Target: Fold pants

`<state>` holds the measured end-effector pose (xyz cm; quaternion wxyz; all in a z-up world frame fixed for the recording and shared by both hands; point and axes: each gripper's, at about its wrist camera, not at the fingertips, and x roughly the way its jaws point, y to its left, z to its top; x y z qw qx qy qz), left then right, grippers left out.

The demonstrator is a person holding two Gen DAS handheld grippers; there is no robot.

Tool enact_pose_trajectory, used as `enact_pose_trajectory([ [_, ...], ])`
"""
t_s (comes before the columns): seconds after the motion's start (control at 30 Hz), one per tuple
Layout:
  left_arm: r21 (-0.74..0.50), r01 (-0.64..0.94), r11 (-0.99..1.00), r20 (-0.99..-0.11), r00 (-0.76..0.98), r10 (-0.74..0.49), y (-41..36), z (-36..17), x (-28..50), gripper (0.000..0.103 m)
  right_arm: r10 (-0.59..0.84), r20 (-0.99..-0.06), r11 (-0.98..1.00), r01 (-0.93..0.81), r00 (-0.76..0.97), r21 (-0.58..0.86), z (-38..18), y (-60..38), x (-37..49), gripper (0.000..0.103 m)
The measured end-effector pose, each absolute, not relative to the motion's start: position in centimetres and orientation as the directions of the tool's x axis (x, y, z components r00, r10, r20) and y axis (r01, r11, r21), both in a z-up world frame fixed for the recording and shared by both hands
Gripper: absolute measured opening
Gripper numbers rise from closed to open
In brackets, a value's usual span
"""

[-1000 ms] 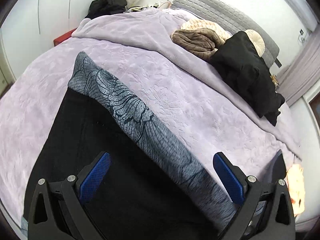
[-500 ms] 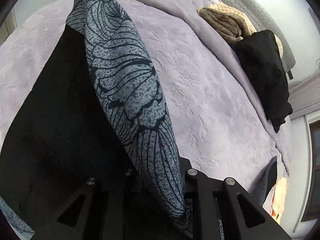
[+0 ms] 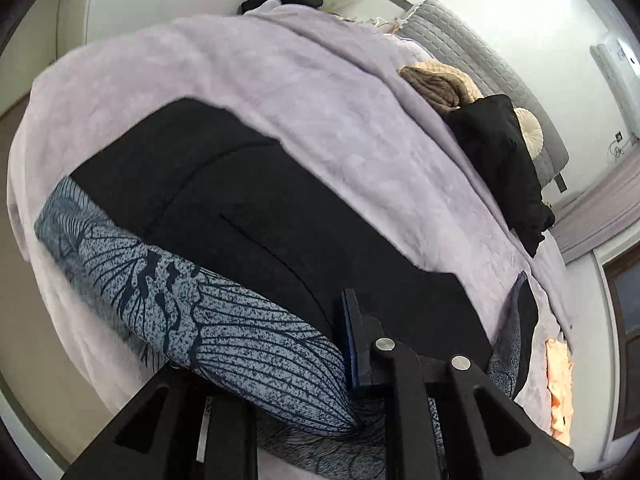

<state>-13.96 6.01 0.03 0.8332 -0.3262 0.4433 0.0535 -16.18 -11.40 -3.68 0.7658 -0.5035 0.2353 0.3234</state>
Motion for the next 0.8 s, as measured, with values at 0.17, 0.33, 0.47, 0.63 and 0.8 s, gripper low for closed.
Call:
enact_pose_trajectory([
  [0.17,-0.592,-0.358,0.722,-0.721,0.636,-0.276,7.1,-3.3,-16.6,0.024,0.214,-0.654,0.202,-0.688,0.726,-0.697,-7.8,-11.3,-17.8,0.017],
  [0.33,-0.613,-0.247,0.75,-0.663,0.677,-0.319,7.8,-1.9,-19.4,0.029,0.212,-0.626,0.188,-0.66,0.75,-0.727,-6.5,-12.4,-18.5,0.033],
  [0.47,-0.586,-0.171,0.792,-0.639,0.699,-0.322,9.2,0.5,-21.3,0.029,0.284,-0.659,0.255,-0.717,0.697,-0.648,-3.1,-14.2,-20.1,0.081],
  [0.63,-0.552,-0.11,0.827,-0.571,0.772,-0.279,9.6,5.7,-20.1,0.029,0.402,-0.677,0.494,-0.768,0.617,-0.407,2.5,-15.0,-17.4,0.082],
  [0.8,-0.481,-0.174,0.859,-0.569,0.808,-0.155,7.6,7.8,-15.9,0.103,0.364,-0.712,0.652,-0.71,0.601,-0.266,2.7,-11.6,-10.8,0.082],
])
